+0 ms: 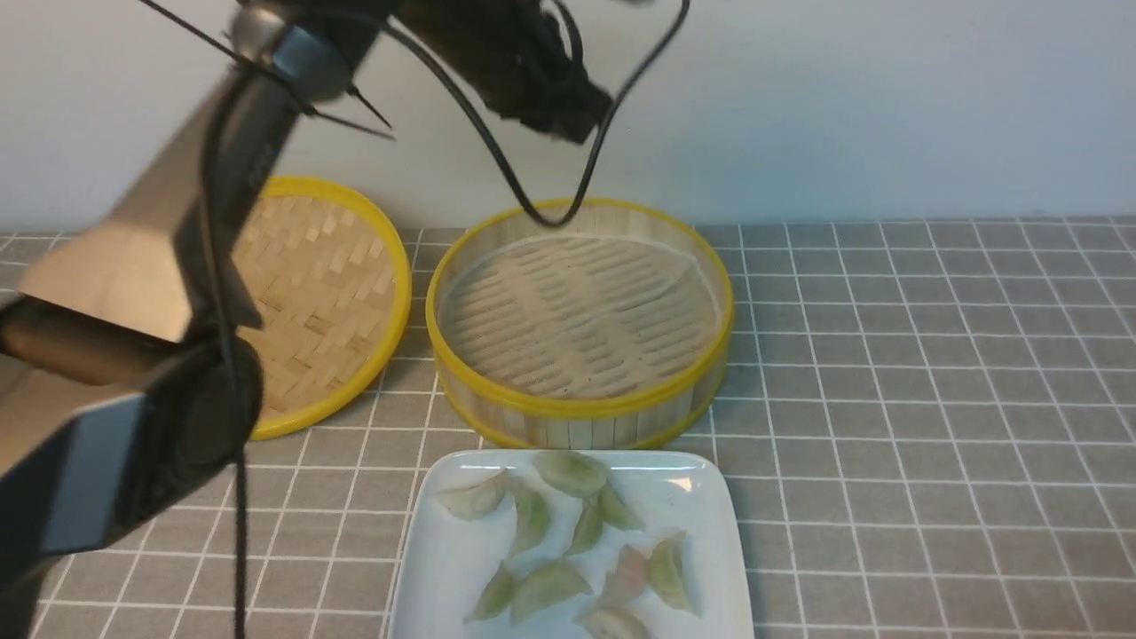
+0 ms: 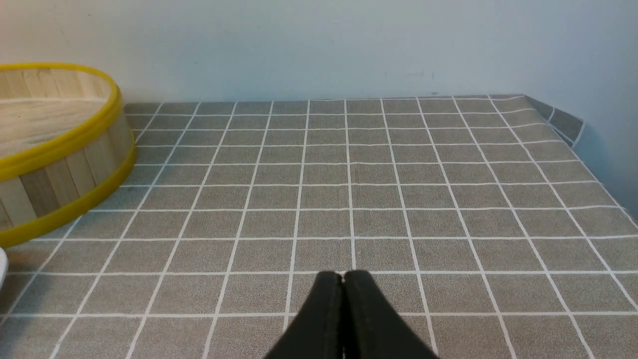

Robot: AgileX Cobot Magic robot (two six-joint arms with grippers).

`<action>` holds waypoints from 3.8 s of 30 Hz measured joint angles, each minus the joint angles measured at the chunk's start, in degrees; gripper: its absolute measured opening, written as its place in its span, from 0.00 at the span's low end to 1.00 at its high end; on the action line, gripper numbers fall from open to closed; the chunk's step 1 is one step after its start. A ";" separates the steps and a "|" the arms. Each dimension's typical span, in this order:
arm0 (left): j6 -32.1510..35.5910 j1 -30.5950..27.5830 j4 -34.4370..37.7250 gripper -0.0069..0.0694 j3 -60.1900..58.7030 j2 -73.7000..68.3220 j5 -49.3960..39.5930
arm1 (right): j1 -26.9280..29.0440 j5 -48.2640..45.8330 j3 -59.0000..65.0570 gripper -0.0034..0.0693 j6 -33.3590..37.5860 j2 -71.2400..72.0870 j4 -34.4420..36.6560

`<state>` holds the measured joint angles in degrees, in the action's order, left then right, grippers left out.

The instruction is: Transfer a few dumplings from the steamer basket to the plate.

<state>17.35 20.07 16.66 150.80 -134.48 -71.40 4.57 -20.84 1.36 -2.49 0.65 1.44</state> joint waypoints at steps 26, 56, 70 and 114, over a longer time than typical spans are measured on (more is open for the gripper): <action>5.84 18.66 4.56 0.27 -95.84 44.55 28.03 | 0.00 0.00 0.00 0.03 0.00 0.00 0.00; 2.44 19.09 8.01 0.08 -91.53 80.97 37.72 | 0.00 0.00 0.00 0.03 0.00 0.00 0.00; 0.37 19.09 -4.82 0.08 -91.85 106.81 35.94 | 0.00 0.00 0.00 0.03 0.00 0.00 0.00; -17.35 -17.70 -15.51 0.08 -152.18 135.12 49.37 | 0.00 -0.05 0.00 0.03 0.00 0.00 -0.01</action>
<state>0.00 2.37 1.14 -1.38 0.64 -22.03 4.57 -20.89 1.36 -2.49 0.65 1.43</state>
